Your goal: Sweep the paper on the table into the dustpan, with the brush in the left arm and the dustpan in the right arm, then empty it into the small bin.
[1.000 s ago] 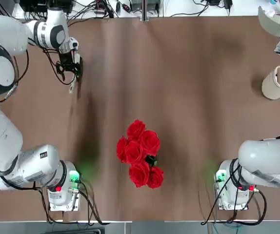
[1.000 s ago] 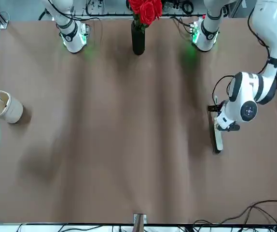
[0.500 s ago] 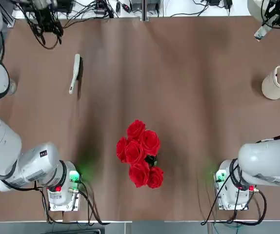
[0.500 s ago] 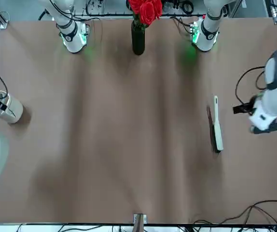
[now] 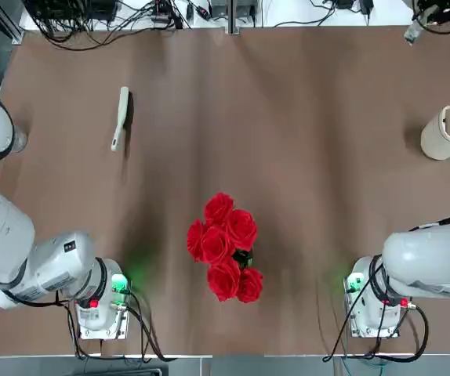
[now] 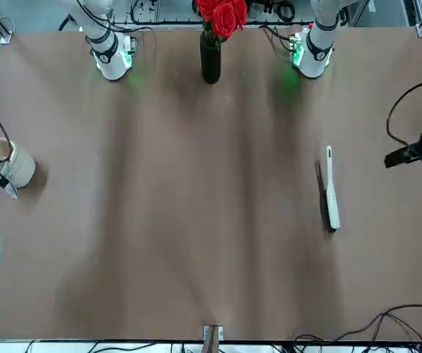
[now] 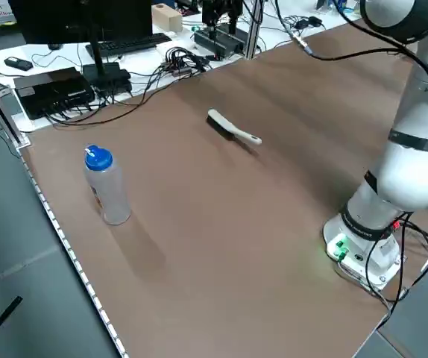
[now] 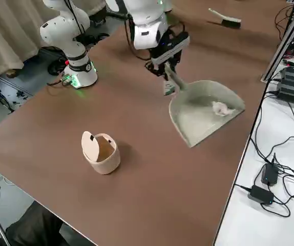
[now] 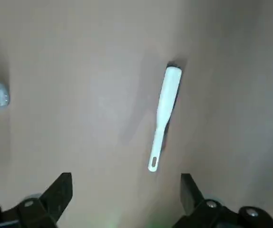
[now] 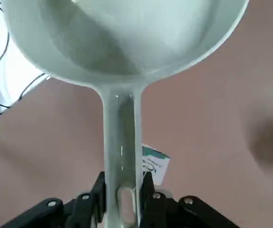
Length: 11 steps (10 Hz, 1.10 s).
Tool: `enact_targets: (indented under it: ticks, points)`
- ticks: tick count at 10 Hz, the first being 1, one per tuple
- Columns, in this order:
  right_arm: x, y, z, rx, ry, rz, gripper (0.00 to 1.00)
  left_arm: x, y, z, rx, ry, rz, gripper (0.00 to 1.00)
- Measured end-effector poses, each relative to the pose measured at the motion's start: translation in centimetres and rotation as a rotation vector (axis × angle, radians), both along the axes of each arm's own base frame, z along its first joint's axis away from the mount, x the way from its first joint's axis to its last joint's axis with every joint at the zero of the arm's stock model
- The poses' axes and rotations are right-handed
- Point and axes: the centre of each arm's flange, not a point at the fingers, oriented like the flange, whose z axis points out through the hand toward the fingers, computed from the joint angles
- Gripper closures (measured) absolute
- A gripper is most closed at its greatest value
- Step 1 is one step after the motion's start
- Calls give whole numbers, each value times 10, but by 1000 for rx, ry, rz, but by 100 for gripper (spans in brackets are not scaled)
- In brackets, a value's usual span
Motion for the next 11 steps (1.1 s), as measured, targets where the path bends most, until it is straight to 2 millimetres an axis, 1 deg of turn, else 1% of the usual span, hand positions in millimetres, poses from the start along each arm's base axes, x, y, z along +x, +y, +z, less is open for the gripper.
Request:
enact_targets:
  ticks: [2, 3, 4, 5, 6, 8, 9, 11]
  points:
    - [-2, 8, -31, 20, 10, -44, 67, -7, -11, 18, 11, -25, -7, 0]
    - [-5, 12, -48, 27, 24, -77, 67, -14, -12, 29, 9, -35, 2, 0]
    - [-9, 12, -59, 41, 43, -121, 67, -21, -10, 40, -1, -41, 16, 0]
    - [-11, 13, -61, 56, 56, -170, 67, -27, -10, 49, -4, -46, 20, 0]
    - [-13, 14, -56, 71, 68, -207, 67, -32, -13, 56, -4, -49, 17, 0]
    - [-28, 16, -36, 103, 105, -249, 67, -41, -27, 67, 3, -53, -2, 0]
    - [-38, 17, -27, 113, 109, -265, 67, -44, -29, 72, 4, -58, -5, 0]
    - [-52, 20, -29, 119, 119, -272, 67, -54, -26, 86, 4, -72, -1, 0]
